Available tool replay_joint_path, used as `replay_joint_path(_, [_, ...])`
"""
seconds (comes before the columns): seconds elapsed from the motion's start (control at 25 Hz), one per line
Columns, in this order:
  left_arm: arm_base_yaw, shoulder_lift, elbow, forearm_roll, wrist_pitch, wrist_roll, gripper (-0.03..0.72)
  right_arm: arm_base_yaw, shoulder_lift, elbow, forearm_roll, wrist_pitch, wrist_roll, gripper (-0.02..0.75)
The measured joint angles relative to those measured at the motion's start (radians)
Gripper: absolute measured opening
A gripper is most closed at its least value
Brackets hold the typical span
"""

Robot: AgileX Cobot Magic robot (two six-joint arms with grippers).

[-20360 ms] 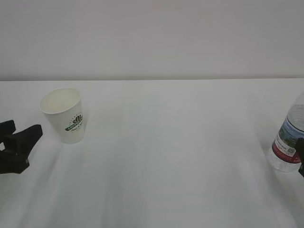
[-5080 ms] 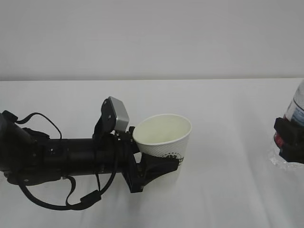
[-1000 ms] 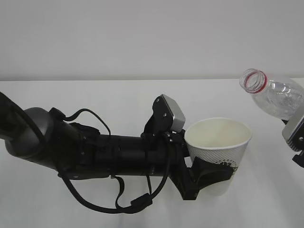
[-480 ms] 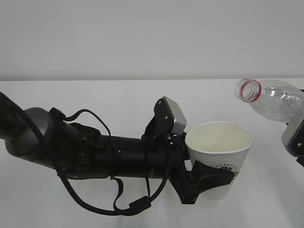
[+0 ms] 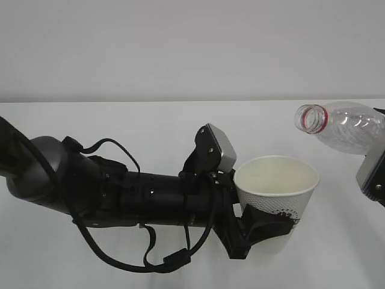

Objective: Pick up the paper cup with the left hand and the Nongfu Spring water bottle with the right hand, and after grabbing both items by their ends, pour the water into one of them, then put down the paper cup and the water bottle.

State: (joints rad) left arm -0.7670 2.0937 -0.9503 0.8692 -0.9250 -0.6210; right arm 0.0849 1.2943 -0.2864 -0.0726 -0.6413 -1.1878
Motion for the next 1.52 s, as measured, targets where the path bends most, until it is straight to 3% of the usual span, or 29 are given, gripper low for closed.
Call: replay_joint_path(1.52, [0.0,0.0,0.0,-0.004,0.0,-0.002,0.49,0.0,0.0,0.0,0.0,-0.01,-0.153,0.404])
